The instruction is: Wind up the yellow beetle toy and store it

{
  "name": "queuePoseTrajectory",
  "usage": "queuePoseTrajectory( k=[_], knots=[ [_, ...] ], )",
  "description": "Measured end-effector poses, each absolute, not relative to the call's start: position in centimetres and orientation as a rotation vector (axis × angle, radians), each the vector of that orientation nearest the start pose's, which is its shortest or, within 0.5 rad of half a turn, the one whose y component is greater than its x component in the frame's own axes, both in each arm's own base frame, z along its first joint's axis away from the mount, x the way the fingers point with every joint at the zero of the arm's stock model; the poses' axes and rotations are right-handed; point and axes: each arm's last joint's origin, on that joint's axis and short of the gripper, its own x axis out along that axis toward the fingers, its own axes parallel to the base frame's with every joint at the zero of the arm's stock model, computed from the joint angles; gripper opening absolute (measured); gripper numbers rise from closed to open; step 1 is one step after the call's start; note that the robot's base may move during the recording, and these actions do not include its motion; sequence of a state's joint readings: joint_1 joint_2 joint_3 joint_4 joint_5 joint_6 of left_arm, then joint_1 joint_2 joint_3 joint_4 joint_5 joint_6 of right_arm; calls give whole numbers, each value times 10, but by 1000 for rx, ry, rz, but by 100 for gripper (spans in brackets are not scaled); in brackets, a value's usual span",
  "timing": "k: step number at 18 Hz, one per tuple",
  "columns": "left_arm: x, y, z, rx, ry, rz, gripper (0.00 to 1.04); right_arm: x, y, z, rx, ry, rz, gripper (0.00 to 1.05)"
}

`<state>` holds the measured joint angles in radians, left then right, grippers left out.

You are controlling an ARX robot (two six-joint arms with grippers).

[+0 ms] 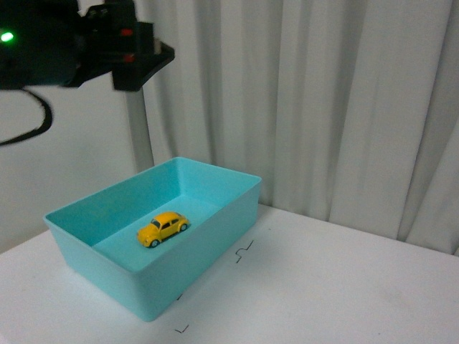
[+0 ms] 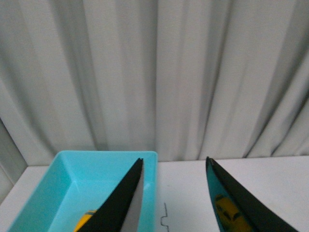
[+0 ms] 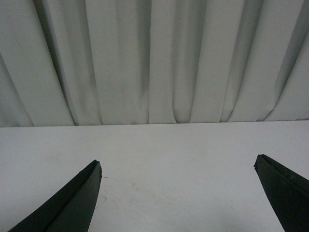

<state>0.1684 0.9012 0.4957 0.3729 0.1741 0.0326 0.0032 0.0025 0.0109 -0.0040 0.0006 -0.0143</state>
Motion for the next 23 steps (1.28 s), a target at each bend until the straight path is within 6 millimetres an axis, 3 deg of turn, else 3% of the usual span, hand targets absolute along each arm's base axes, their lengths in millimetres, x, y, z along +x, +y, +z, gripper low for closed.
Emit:
queuePoseTrajectory(
  k=[1,2,3,7,12,23],
  knots=[
    [172,19,247,22,-14,-7,18,97,0,167,-14,-5,3,98],
    [167,17,236,12,-1,2,5,97,0,167,-15,-5,3,98],
    [162,15,226,5,9,4,2,97,0,167,-14,-4,3,98],
    [144,-1,203,4,-1,-16,2,97,0,167,-14,-4,3,98],
    [128,0,185,4,3,2,2,97,0,167,-14,-4,0,98],
    [115,0,169,4,4,2,2,97,0,167,-14,-4,-1,98]
  ],
)
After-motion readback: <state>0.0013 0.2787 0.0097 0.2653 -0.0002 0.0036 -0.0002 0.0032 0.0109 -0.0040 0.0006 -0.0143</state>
